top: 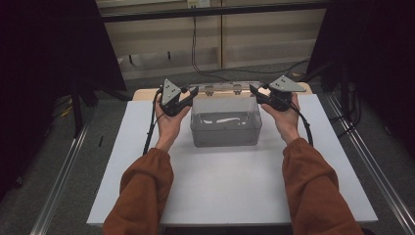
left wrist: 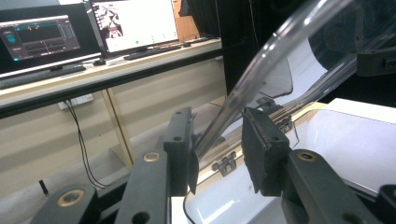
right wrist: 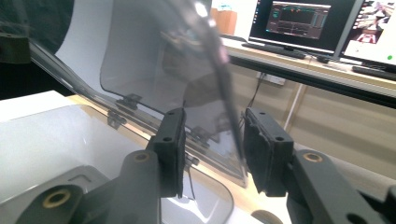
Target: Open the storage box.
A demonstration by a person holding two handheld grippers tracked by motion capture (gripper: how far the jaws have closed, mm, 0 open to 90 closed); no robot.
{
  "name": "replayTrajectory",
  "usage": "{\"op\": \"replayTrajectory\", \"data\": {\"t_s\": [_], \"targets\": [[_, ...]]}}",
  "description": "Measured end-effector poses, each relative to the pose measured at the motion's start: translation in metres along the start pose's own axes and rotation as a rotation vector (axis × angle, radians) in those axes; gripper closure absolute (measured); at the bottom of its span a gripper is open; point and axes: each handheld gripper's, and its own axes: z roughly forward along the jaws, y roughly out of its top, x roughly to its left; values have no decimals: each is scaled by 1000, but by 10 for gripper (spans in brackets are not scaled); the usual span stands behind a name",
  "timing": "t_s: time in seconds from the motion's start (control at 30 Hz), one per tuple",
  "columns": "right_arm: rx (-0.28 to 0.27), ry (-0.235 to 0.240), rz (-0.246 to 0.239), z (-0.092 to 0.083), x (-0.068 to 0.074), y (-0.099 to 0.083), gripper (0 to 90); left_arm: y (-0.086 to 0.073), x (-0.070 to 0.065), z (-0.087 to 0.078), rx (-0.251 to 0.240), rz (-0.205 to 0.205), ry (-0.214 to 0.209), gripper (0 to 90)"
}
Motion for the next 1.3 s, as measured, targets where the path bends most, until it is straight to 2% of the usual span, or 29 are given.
{"op": "replayTrajectory", "data": {"t_s": [0.3, 0.5, 0.6, 0.8, 1.0, 1.1, 1.3], "targets": [[-14, -3, 7, 5, -3, 1, 612, 1, 4, 5, -2, 5, 14, 661], [-18, 1, 23, 10, -8, 3, 618, 1, 7, 11, -3, -6, 14, 671], [-14, -1, 28, 11, -9, 4, 619, 0, 9, 13, 6, 1, 17, 674], [-9, -7, 31, 15, -10, 1, 618, -7, 14, 18, 33, -19, 32, 646], [4, -8, 33, 20, -12, -1, 615, -7, 13, 21, 37, -13, 30, 695], [5, -9, 32, 22, -13, 0, 613, -8, 15, 24, 44, 2, 35, 698], [18, -17, 30, 27, -16, 0, 582, -7, 17, 25, 47, 5, 37, 710]]}}
